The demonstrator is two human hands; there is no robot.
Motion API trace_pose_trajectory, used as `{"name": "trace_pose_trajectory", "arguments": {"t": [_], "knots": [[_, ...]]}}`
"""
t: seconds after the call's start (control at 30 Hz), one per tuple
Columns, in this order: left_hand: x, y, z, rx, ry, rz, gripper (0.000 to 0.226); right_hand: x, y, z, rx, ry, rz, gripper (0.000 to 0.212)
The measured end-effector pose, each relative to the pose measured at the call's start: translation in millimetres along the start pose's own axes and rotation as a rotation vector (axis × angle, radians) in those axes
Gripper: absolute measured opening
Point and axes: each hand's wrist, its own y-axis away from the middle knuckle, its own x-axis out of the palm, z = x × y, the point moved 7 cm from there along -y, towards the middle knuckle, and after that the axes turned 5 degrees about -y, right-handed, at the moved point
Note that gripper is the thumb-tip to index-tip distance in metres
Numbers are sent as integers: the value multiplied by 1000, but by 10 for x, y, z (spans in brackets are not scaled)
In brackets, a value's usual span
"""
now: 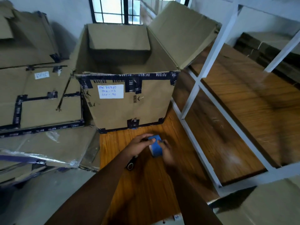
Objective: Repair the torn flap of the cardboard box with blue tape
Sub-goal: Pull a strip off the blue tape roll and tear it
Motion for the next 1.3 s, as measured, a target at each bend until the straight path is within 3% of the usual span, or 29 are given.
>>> {"name": "trace_pose_trajectory", "arguments": {"t": [0.1,0.23,0.33,0.47,0.67,0.8,0.93,1.13,1.23,1.3], "knots": [[-8,45,-85,-2,127,-1,45,103,-145,-82,13,15,-49,44],[-15,79,-124,-55,319,25,32,173,-335,-224,94,-163,-105,65],[-41,117,-223,-50,380,22,27,203,-291,-111,93,-295,-160,59],[-72,182,-295,-49,441,31,28,268,-170,68,37,-344,-83,43],[-127,227,-320,-38,558,9,30,414,-170,117,35,-424,148,70],[-167,274,-347,-34,630,14,28,414,-147,166,20,-447,211,45],[-215,328,-373,-17,622,28,18,439,-177,156,2,-476,261,44],[-324,406,-406,71,541,-2,24,496,-234,168,-109,-249,315,42],[-310,420,-441,104,472,-3,19,506,-245,174,-151,-182,290,36],[-314,410,-424,97,467,-18,17,514,-222,169,-125,-199,283,18]]}}
